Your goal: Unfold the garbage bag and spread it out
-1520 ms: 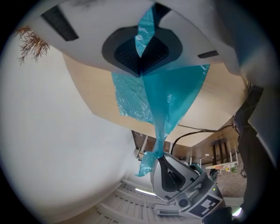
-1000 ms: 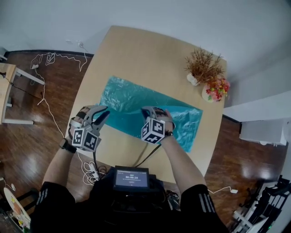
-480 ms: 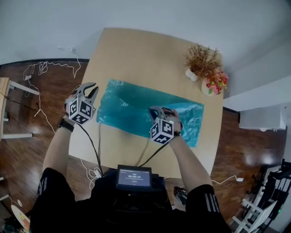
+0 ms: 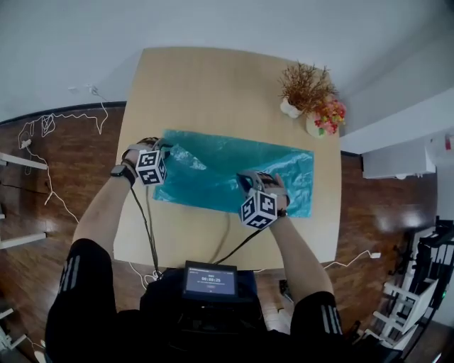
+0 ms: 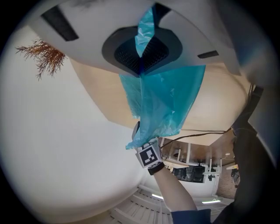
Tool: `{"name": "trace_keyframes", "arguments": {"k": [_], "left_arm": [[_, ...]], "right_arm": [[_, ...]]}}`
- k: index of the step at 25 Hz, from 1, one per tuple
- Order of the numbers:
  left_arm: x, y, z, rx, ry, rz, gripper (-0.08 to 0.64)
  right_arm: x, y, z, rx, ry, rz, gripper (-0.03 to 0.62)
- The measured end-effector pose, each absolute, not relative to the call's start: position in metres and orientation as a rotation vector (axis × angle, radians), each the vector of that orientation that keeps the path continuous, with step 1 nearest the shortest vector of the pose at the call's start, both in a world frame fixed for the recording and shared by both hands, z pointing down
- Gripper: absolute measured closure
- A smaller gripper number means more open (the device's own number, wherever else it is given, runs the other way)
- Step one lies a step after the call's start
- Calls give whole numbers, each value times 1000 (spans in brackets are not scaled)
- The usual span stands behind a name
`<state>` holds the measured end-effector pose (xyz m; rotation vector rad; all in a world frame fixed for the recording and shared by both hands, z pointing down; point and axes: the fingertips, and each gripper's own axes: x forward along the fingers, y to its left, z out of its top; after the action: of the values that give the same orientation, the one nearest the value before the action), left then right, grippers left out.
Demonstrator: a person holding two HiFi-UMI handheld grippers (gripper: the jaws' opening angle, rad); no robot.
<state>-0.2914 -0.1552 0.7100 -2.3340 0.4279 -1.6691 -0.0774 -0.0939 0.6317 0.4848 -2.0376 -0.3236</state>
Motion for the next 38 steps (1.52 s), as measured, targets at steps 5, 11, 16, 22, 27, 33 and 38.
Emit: {"name": "trace_keyframes", "arguments": {"k": [5,11,16,22,27,33,38], "left_arm": [[-296,-155,745,-2384,309,-1781,465],[-297,-159,757,-2437,375,-1825,491],[-301,-180,766,-2394,482,-1887,495],[-307,-197,774,-2279,548,-1938,554],[-307,-198,775,-2263,561,-1945,560],[-308,-200,775,-2260,578,-1955,560],[-308,-201,775,-2242,575,-1961,559]], "right_arm": [[-71,-93,636,510,-2020,-301,574],[-53,-92,638,540,-2019,-284,574],[-45,-91,630,566,-2032,-293,574],[-43,-86,602,622,-2042,-314,574],[-37,-57,595,643,-2030,-286,574],[-40,-3,593,631,-2041,-261,574],[-44,36,596,604,-2063,-205,574]]}}
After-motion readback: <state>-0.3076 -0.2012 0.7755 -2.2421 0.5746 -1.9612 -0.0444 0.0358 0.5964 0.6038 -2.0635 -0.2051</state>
